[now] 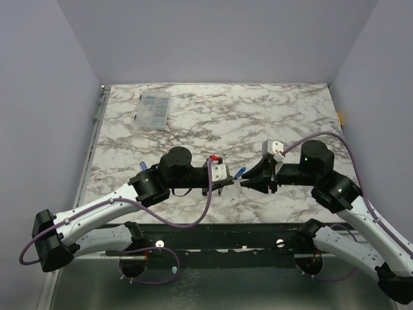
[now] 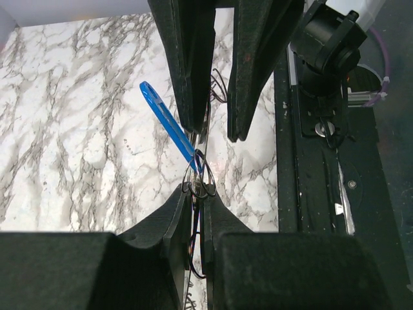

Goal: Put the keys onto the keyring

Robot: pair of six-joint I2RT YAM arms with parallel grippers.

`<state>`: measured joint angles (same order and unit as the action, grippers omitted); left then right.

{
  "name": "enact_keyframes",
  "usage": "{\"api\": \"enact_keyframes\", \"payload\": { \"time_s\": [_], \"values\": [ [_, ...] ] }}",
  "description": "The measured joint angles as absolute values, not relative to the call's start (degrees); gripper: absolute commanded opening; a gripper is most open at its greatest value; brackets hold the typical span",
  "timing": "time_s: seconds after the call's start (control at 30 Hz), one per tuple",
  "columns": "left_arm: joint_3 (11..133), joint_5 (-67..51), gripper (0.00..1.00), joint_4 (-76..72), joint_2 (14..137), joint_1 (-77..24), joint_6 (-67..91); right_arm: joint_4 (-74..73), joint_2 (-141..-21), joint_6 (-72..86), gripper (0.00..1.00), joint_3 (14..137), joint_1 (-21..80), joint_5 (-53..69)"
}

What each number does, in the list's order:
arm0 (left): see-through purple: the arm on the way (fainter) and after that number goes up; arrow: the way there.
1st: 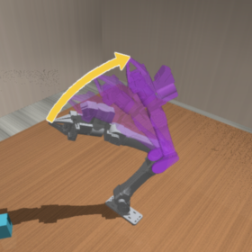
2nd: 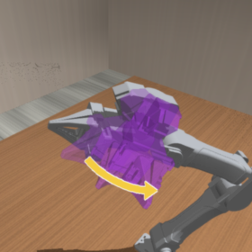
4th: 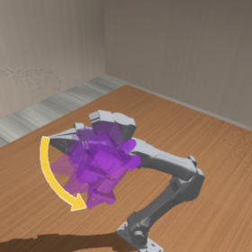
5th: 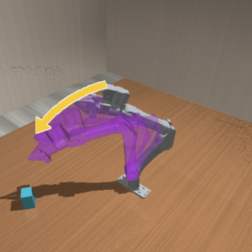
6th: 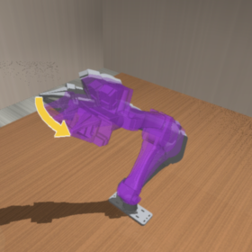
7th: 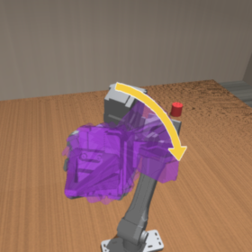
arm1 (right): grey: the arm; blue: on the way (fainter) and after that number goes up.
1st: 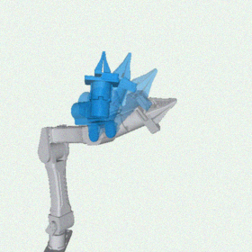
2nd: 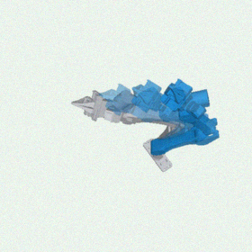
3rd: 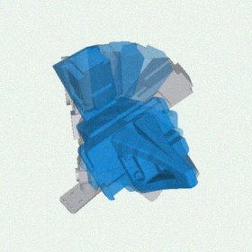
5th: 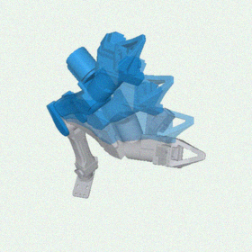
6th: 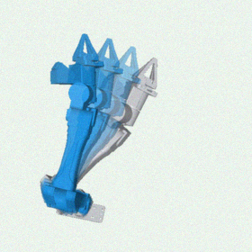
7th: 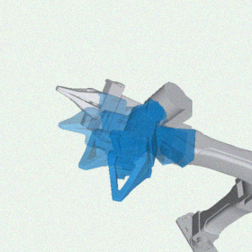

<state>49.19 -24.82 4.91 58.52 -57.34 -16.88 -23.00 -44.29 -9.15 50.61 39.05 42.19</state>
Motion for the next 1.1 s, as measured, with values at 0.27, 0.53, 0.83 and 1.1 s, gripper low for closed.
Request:
{"api": "enact_keyframes", "payload": {
  "time_s": [0.27,0.53,0.83,1.1],
  "values": [
    [49.8,-24.4,0.00,5.4,58.5,-57.3,-16.7,-25.7,-39.6,-9.8,0.34,50.7,39.0,36.7],
    [50.3,-23.8,0.00,6.1,58.5,-57.2,-16.7,-29.5,-41.6,-10.8,0.41,55.7,39.0,37.2],
    [51.1,-23.7,0.00,6.8,59.1,-57.0,-16.3,-29.9,-49.8,-11.0,0.42,58.2,39.1,43.9],
    [51.1,-23.7,0.00,7.5,59.0,-57.0,-16.3,-29.4,-49.8,-10.7,0.40,56.9,39.0,44.4]
  ]
}}
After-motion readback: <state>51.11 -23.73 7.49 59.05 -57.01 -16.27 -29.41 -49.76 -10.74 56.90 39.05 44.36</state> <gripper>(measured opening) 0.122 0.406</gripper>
